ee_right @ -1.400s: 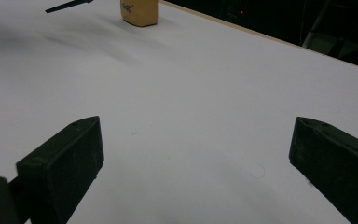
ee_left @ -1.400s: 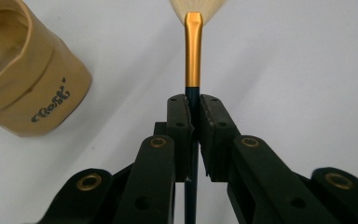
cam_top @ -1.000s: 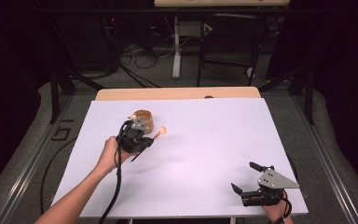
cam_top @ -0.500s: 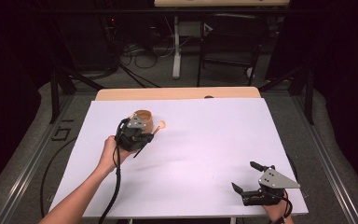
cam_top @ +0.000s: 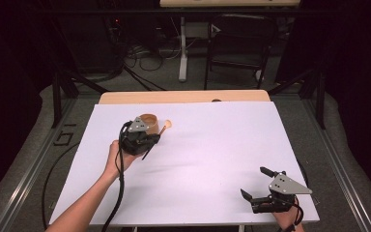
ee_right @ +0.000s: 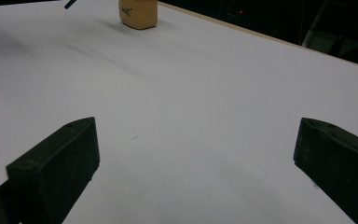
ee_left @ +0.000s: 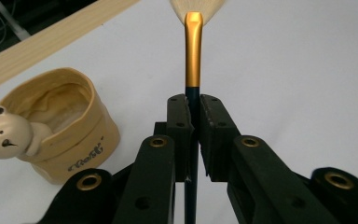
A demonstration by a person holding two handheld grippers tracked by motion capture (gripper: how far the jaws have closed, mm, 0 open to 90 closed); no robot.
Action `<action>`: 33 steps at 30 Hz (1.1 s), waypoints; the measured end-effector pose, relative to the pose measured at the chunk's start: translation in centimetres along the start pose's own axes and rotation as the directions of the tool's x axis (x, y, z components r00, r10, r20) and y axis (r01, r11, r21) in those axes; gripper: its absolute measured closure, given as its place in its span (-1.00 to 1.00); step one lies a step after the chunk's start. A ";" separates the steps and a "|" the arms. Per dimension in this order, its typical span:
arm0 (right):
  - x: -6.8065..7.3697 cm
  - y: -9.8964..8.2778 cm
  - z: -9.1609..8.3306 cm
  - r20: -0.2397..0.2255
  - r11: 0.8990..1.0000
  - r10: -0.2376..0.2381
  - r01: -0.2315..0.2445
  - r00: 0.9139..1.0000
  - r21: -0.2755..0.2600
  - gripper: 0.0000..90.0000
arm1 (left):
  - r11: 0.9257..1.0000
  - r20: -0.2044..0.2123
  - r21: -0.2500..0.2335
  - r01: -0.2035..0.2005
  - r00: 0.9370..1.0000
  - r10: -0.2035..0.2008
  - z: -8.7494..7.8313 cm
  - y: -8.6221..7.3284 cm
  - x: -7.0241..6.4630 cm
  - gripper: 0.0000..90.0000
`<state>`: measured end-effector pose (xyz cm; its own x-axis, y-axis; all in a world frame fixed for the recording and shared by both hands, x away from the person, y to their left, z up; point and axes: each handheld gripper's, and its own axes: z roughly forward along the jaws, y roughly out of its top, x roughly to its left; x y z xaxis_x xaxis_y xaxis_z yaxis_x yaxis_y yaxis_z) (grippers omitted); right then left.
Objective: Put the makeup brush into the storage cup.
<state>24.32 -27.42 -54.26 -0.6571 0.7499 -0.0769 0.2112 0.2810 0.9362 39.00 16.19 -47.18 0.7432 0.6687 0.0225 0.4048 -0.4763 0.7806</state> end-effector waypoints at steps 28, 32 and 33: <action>-0.1 -0.2 -0.3 0.014 1.000 0.000 -0.001 1.000 0.010 -1.00 | 0.976 -0.086 -0.215 0.032 0.995 -0.051 -0.5 0.2 0.6 0.85; -0.2 -0.2 -0.4 0.018 1.000 0.002 -0.002 1.000 0.010 -1.00 | 0.969 -0.098 -0.243 0.038 0.993 -0.063 -0.6 0.6 0.8 0.85; -0.2 -0.2 -0.4 0.018 1.000 0.002 -0.002 1.000 0.010 -1.00 | 0.969 -0.103 -0.246 0.037 0.993 -0.064 -0.6 0.8 0.9 0.85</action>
<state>24.12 -27.81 -54.28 -0.6437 0.7609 -0.0815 0.2194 0.2855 0.9329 39.63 16.75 -46.17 0.6571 0.7529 0.0370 0.2883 -0.2963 0.9105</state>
